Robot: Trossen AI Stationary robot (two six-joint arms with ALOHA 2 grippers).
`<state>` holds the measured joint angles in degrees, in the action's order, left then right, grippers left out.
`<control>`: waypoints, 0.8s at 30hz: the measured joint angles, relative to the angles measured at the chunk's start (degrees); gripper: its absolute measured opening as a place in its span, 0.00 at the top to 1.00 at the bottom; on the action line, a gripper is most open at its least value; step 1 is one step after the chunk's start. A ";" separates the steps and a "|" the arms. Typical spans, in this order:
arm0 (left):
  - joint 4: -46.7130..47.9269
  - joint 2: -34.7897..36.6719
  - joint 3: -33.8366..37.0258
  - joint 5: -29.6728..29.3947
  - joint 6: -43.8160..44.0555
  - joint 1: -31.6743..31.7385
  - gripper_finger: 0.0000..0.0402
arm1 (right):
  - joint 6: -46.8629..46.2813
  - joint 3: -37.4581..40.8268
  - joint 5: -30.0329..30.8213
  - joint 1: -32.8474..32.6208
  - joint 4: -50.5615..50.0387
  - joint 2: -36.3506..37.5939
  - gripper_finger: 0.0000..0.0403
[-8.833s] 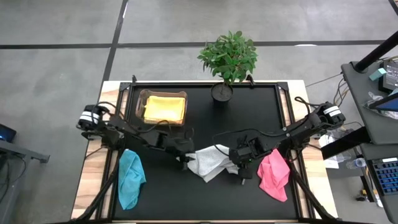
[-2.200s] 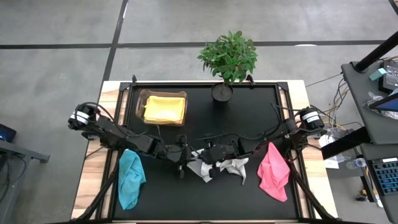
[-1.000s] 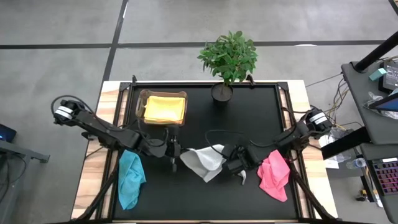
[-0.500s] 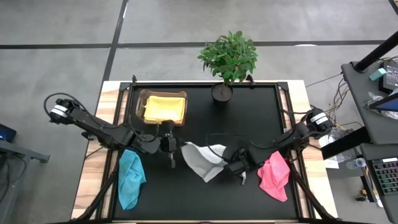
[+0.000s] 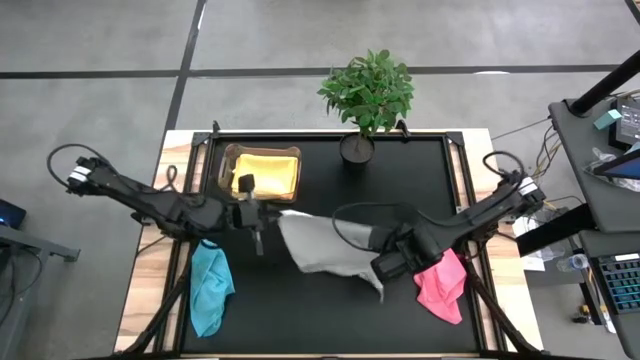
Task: Fold microfiber towels
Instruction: Fold the gray towel
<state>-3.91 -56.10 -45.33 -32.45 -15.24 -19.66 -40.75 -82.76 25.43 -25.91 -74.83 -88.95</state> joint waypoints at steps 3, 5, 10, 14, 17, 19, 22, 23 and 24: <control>-0.14 2.41 -1.31 0.20 -1.12 0.00 1.00 | 3.81 -4.83 3.29 0.04 -4.64 0.26 0.98; -0.23 3.98 -2.20 0.20 -2.08 0.00 1.00 | 6.98 -7.57 6.43 0.04 -7.02 0.51 0.98; -0.48 6.30 -4.07 0.21 -2.12 0.07 1.00 | 11.67 -13.13 12.86 0.44 -12.55 2.56 0.98; -0.52 6.97 -4.72 0.22 -2.06 0.07 1.00 | 13.63 -15.12 16.44 1.02 -12.90 5.34 0.98; -0.36 6.51 -5.23 0.22 -2.10 0.19 1.00 | 14.43 -15.26 18.14 1.20 -12.87 7.43 0.98; -0.37 5.96 -5.48 0.26 -2.07 0.18 1.00 | 14.19 -14.63 18.55 1.20 -12.47 9.04 0.98; -0.21 4.77 -5.66 0.33 -1.62 0.20 1.00 | 13.00 -12.99 18.58 1.20 -11.05 11.44 0.98; -0.19 4.36 -5.64 0.33 -1.62 0.20 1.00 | 12.72 -12.37 18.62 1.20 -10.52 12.07 0.98; -0.19 3.91 -5.63 0.35 -1.62 0.18 1.00 | 12.39 -11.59 18.58 1.20 -9.85 12.73 0.98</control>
<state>-4.10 -52.18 -50.96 -32.10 -16.86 -19.48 -28.36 -94.35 44.01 -24.71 -84.67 -76.22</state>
